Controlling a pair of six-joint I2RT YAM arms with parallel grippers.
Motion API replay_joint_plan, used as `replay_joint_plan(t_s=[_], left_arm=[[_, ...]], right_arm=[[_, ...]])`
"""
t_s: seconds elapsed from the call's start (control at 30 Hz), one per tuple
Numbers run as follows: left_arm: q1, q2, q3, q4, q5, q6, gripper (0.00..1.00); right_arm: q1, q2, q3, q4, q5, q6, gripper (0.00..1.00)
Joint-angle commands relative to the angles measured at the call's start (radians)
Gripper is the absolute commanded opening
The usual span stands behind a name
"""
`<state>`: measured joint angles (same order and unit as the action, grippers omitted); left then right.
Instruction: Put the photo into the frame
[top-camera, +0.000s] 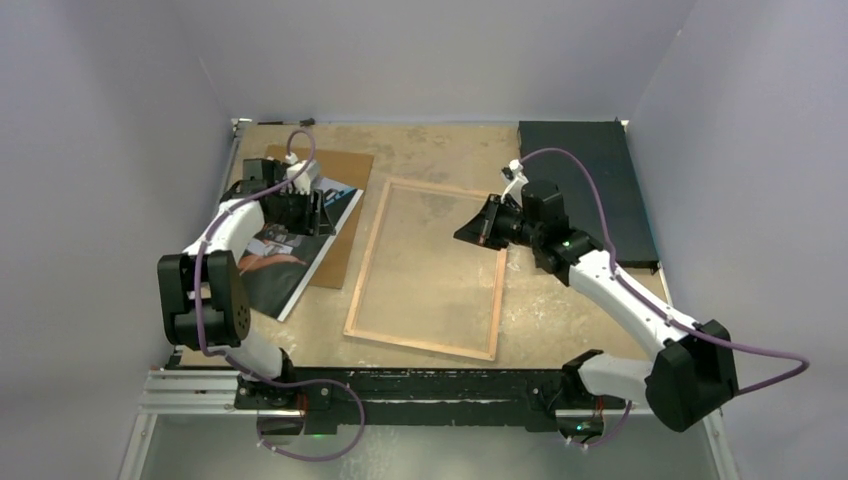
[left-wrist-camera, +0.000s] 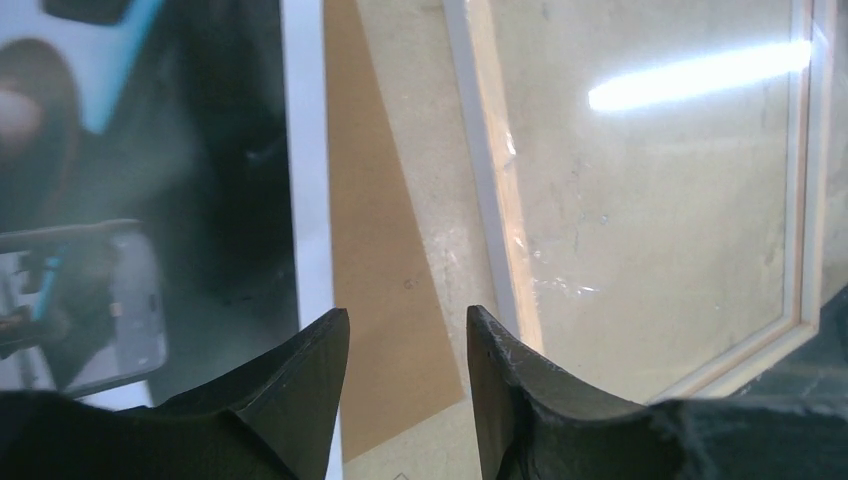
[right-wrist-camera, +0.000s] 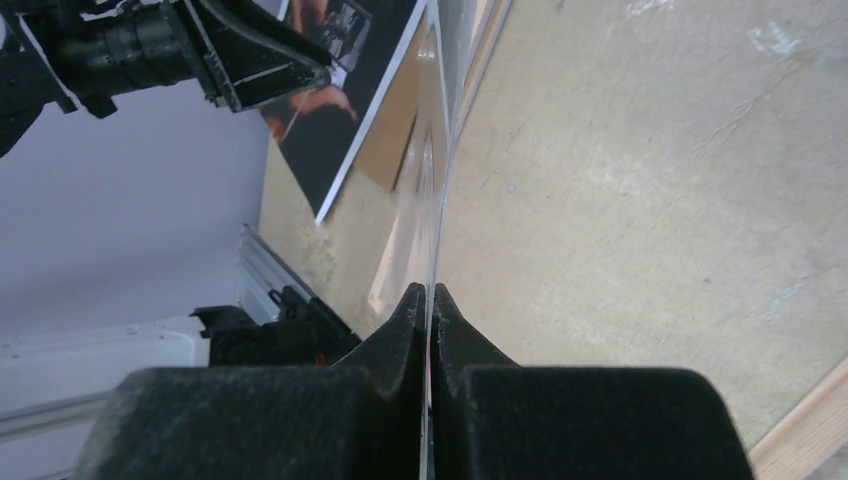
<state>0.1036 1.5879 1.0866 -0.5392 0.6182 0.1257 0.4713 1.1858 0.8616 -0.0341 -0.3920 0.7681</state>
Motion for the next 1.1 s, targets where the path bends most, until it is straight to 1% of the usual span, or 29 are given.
replay_joint_plan(t_s=[0.0, 0.13, 0.27, 0.33, 0.6, 0.7, 0.83, 0.9, 1.07], left_arm=[[-0.07, 0.019, -0.03, 0.021, 0.066, 0.032, 0.43], [-0.153, 0.029, -0.065, 0.047, 0.037, 0.022, 0.39], [-0.196, 0.054, -0.088, 0.06, 0.03, 0.021, 0.34], [-0.203, 0.059, -0.097, 0.058, 0.026, 0.041, 0.3], [-0.208, 0.082, -0.118, 0.033, 0.008, 0.097, 0.25], [-0.211, 0.098, -0.112, 0.027, 0.022, 0.109, 0.17], [-0.214, 0.133, -0.099, 0.003, 0.03, 0.15, 0.12], [-0.215, 0.153, -0.096, -0.009, 0.034, 0.173, 0.08], [-0.215, 0.187, -0.081, -0.037, 0.053, 0.21, 0.05]], right_arm=[[-0.023, 0.027, 0.002, 0.097, 0.046, -0.098, 0.0], [-0.057, 0.055, -0.019, 0.121, 0.047, -0.108, 0.0], [-0.082, 0.068, -0.053, 0.158, 0.044, -0.095, 0.0], [-0.088, 0.075, -0.073, 0.183, 0.034, -0.089, 0.0], [-0.095, 0.091, -0.176, 0.28, 0.025, -0.036, 0.0], [-0.095, 0.085, -0.222, 0.331, 0.024, -0.002, 0.0], [-0.095, 0.079, -0.277, 0.378, 0.028, 0.038, 0.0], [-0.095, 0.074, -0.313, 0.403, 0.034, 0.061, 0.0], [-0.096, 0.065, -0.367, 0.445, 0.049, 0.107, 0.0]])
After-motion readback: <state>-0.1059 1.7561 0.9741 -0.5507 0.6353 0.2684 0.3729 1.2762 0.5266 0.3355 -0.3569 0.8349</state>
